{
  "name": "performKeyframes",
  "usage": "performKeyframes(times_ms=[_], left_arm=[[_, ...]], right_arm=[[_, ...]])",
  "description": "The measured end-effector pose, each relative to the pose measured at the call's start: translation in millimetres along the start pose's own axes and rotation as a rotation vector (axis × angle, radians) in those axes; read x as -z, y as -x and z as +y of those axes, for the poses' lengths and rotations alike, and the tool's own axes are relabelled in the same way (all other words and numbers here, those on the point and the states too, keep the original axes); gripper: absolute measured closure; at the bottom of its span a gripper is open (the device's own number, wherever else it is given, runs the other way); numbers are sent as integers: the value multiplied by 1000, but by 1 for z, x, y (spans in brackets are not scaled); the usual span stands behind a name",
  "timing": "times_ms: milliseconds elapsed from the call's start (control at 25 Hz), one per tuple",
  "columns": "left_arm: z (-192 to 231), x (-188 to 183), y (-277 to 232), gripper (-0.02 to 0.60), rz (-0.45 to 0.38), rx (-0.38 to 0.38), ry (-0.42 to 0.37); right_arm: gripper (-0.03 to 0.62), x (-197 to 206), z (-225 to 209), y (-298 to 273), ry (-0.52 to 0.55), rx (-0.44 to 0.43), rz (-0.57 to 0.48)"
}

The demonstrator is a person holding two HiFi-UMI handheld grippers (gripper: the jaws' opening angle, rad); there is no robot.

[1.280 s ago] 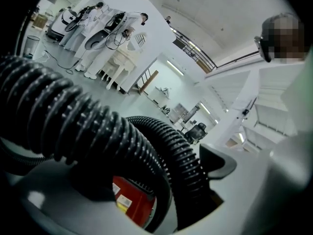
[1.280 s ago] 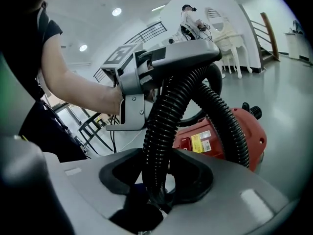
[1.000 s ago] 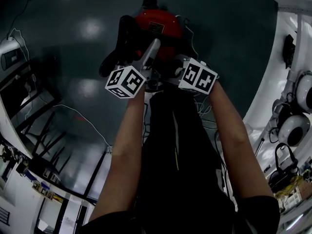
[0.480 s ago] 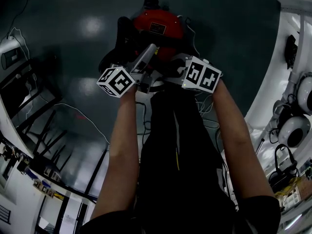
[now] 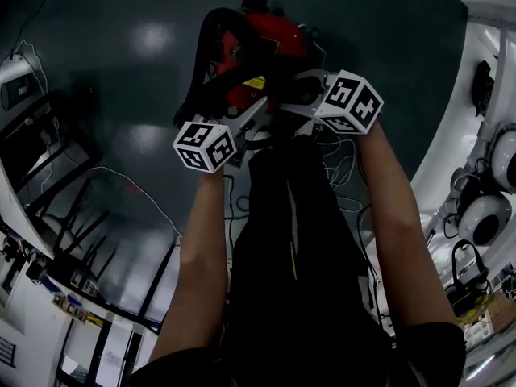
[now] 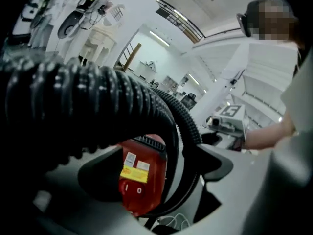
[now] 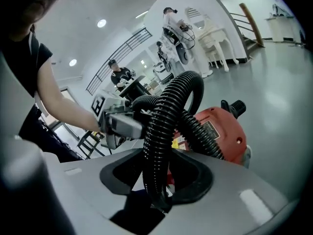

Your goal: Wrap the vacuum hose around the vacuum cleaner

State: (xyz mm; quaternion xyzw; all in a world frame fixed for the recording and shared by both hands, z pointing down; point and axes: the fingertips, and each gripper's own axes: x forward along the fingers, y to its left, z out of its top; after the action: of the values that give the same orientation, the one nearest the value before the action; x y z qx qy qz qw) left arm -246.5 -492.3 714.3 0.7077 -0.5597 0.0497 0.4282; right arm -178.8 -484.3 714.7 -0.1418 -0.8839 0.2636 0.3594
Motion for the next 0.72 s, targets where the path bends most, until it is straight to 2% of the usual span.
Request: performKeyframes(times_ms=[120, 240, 320, 400, 480, 600, 720], left_arm=[[-8, 16, 3, 124, 69, 30, -56], [-18, 28, 15, 137, 101, 68, -111], [-30, 33, 28, 189, 113, 81, -196], [-51, 33, 40, 219, 117, 117, -312], [-73, 19, 53, 236, 79, 144, -414], [-81, -20, 71, 250, -11, 85, -455], [-58, -47, 74, 243, -24, -3, -509]], right_arm=[[424, -3, -13, 3, -37, 28, 6], [424, -3, -23, 6, -44, 61, 38], [424, -3, -28, 7, -45, 72, 55], [424, -1, -30, 8, -47, 80, 74], [424, 2, -32, 8, -58, 90, 94], [425, 4, -33, 10, -95, 101, 106], [425, 4, -32, 12, -99, 107, 117]])
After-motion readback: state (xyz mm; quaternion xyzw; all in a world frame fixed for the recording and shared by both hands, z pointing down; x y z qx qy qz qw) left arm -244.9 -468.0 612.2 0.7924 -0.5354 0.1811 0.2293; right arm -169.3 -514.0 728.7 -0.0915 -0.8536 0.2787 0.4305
